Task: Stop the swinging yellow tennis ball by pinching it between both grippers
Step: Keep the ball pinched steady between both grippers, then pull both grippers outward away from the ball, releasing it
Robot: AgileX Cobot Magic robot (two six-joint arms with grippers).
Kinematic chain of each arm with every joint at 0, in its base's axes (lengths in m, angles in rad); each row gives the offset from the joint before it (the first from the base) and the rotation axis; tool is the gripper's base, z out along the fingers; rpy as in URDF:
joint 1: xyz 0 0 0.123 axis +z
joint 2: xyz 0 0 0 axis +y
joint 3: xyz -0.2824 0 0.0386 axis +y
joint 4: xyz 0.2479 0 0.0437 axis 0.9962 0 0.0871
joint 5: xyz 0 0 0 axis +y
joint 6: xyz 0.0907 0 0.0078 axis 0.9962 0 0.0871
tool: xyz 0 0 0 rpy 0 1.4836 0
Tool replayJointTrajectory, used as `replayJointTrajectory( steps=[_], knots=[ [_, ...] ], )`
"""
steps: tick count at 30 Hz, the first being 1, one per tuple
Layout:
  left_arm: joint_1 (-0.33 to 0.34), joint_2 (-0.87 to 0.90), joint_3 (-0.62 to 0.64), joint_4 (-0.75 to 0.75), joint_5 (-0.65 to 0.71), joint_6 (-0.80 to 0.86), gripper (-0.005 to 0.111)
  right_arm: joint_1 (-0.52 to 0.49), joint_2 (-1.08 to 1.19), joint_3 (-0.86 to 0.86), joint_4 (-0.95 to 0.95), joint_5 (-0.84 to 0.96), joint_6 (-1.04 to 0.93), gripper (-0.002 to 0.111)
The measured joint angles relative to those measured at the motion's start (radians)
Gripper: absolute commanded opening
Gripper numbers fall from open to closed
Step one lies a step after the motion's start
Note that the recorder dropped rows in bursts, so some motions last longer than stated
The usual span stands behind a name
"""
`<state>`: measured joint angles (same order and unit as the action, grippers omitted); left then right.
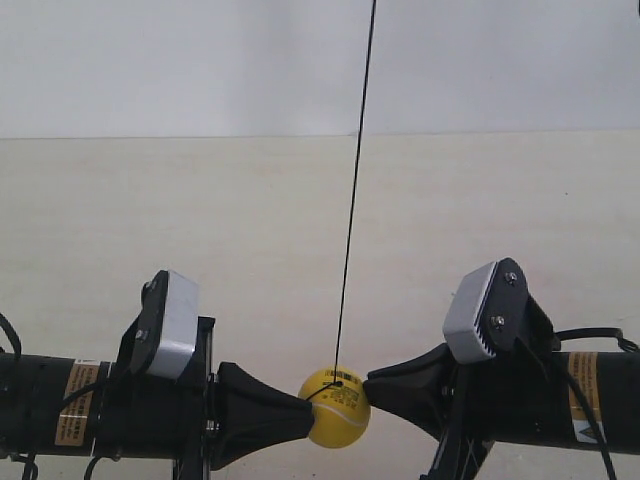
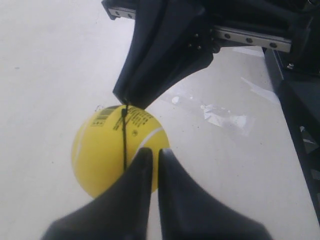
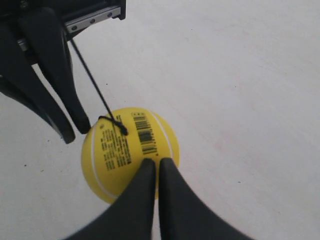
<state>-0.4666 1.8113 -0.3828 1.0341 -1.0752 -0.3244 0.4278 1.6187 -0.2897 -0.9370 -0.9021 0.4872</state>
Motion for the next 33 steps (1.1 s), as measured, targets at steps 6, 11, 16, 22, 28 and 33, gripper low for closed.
replayJointTrajectory(
  steps=[6,11,16,22,28,33],
  knots=[
    [0.000,0.000,0.000,0.000,0.000,0.000,0.005,0.000,0.000,0.000,0.000,-0.001,0.000,0.000],
    [0.000,0.000,0.000,0.000,0.000,0.000,0.005,0.000,0.000,0.000,0.000,-0.001,0.000,0.000],
    [0.000,0.000,0.000,0.000,0.000,0.000,0.005,0.000,0.000,0.000,0.000,-0.001,0.000,0.000],
    [0.000,-0.032,0.000,-0.002,0.000,0.000,0.005,0.000,-0.112,0.000,0.003,0.086,0.015,0.000],
    [0.000,-0.111,0.000,-0.002,0.056,-0.046,0.005,0.000,-0.277,0.000,0.003,0.214,0.091,0.000],
    [0.000,-0.181,0.025,-0.024,0.074,-0.059,0.005,0.000,-0.396,0.032,0.010,0.231,0.101,0.000]
  ],
)
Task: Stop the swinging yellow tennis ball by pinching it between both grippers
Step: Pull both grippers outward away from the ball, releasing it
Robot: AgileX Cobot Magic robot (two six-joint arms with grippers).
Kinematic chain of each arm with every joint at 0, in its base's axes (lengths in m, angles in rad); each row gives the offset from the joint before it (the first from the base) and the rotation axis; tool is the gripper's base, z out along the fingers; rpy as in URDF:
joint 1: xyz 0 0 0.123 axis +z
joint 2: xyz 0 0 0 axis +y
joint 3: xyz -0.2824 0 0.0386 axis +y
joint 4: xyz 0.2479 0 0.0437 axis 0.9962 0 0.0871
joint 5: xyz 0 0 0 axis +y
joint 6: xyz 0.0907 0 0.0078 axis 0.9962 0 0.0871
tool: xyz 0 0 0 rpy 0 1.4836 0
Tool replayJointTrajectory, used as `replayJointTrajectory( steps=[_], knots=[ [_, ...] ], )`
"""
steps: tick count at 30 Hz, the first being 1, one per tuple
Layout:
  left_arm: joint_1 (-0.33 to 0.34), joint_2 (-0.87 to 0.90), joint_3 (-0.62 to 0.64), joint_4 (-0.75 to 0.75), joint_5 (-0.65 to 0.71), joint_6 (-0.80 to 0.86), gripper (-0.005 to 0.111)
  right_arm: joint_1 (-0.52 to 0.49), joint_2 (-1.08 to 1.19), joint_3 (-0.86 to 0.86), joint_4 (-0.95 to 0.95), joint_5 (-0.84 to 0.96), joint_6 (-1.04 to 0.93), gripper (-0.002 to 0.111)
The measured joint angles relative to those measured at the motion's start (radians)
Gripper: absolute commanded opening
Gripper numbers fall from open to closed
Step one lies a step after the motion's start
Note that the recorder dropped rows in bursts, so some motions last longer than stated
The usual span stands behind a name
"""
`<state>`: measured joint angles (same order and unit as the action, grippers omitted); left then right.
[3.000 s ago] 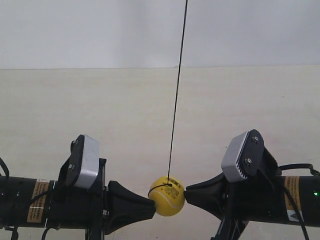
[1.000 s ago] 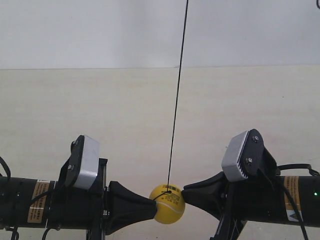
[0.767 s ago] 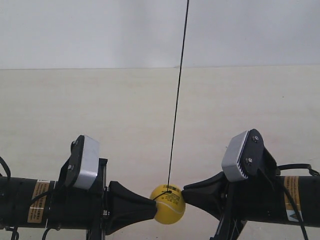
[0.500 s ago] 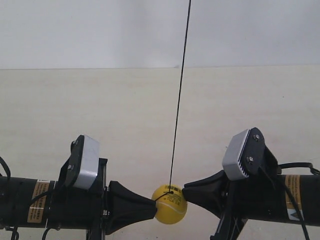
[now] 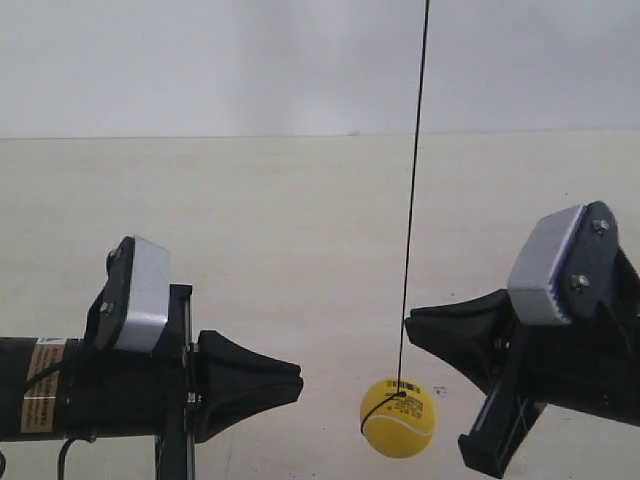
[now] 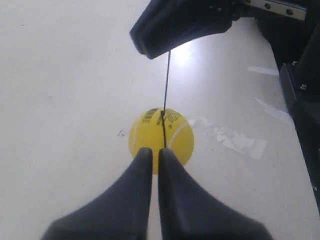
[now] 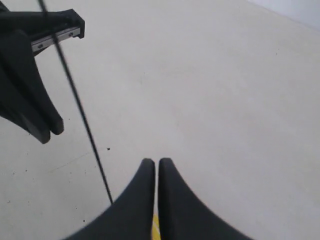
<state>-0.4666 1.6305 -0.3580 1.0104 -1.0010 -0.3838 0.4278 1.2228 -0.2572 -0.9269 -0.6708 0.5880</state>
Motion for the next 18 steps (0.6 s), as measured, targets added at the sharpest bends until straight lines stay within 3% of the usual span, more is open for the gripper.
replayJointTrajectory(
  steps=[4,10,18],
  knots=[
    [0.000,-0.085,0.051,-0.086,0.006,0.013,0.005,0.000,-0.156,0.050,0.067,0.006,-0.025,0.000],
    [0.000,-0.238,0.148,-0.335,0.009,0.073,0.005,0.000,-0.429,0.108,0.219,0.101,-0.079,0.000],
    [0.000,-0.472,0.256,-0.652,0.013,0.098,0.005,0.000,-0.723,0.122,0.259,0.264,-0.019,0.000]
  ],
)
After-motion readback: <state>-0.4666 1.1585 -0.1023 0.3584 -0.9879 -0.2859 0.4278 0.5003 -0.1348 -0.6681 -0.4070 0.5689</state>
